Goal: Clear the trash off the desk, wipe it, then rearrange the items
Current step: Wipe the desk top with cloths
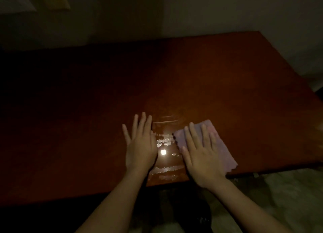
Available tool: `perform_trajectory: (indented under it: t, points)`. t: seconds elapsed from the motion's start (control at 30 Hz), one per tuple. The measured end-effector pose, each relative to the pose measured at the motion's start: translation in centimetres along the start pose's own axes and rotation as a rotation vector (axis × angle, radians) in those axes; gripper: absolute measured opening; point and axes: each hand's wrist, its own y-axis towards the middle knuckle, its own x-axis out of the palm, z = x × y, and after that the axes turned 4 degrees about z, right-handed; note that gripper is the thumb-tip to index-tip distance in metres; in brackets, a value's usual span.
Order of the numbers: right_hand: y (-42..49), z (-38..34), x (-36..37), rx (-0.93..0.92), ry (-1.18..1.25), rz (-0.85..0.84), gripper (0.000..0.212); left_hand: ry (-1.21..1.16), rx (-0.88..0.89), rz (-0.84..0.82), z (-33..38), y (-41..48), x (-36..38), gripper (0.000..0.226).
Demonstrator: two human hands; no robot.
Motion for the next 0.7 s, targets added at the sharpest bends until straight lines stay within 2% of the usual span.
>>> perform_trajectory:
  t: [0.07,0.13,0.27,0.53,0.6,0.7]
  points:
    - [1.2,1.8,0.0,-0.147,-0.027,-0.016,0.057,0.061,-0.009,0.031,1.1,2.7,1.2,0.067]
    - [2.9,3.5,0.0,-0.215,-0.02,-0.009,0.056,0.075,-0.055,0.05,1.2,5.0,2.3,0.064]
    - [8.0,4.3,0.1,-0.173,0.02,-0.01,0.055,0.109,-0.097,0.068,1.8,7.5,3.3,0.061]
    - [21.0,4.1,0.9,-0.283,0.071,-0.026,0.059,0.143,-0.179,0.097,3.8,13.6,5.1,0.061]
    - [22.2,6.2,0.4,-0.261,0.062,-0.038,0.061,0.137,-0.193,0.095,3.6,13.6,5.0,0.057]
    - [22.2,12.1,-0.3,-0.099,0.061,-0.04,0.065,0.133,-0.223,0.1,3.6,13.7,5.0,0.05]
